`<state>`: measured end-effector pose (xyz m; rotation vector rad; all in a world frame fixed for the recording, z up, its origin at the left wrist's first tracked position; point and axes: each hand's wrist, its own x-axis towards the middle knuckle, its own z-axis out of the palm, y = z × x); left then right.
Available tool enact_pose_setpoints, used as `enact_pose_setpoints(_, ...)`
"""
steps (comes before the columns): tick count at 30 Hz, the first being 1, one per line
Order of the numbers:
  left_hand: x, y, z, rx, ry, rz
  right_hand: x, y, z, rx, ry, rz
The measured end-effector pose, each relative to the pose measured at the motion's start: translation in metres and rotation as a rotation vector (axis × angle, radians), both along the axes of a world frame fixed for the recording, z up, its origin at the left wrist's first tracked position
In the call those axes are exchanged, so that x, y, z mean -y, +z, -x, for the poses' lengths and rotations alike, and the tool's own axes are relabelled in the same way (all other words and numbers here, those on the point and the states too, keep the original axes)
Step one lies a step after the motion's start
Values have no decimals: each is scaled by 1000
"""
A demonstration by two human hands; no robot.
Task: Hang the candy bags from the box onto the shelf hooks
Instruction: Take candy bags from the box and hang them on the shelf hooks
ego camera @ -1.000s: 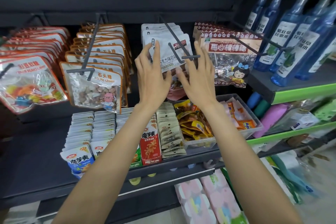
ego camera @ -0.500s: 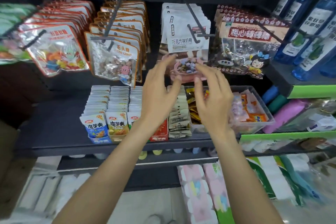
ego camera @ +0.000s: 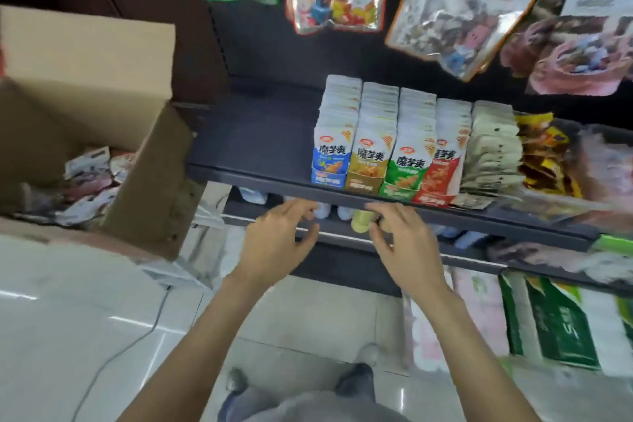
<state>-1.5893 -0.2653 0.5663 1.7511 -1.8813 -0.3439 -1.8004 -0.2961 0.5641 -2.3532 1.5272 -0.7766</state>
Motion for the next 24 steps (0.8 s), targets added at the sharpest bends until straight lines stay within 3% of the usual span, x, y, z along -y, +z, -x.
enact_pose_setpoints(7, -66, -27, -184, 36, 96, 124, -37, -32, -161, -35, 85, -200)
enact_pose_setpoints(13, -76, -12, -327, -53, 222, 87, -32, -5, -314, 11, 233, -235)
enact_pose_setpoints(19, -38, -25, -424, -137, 213, -68, 6, 19, -420, -45, 354, -187)
enact_pose_setpoints(24, 4, -40, -485, -75, 154, -241, 49, 5, -478, -235, 399, -255)
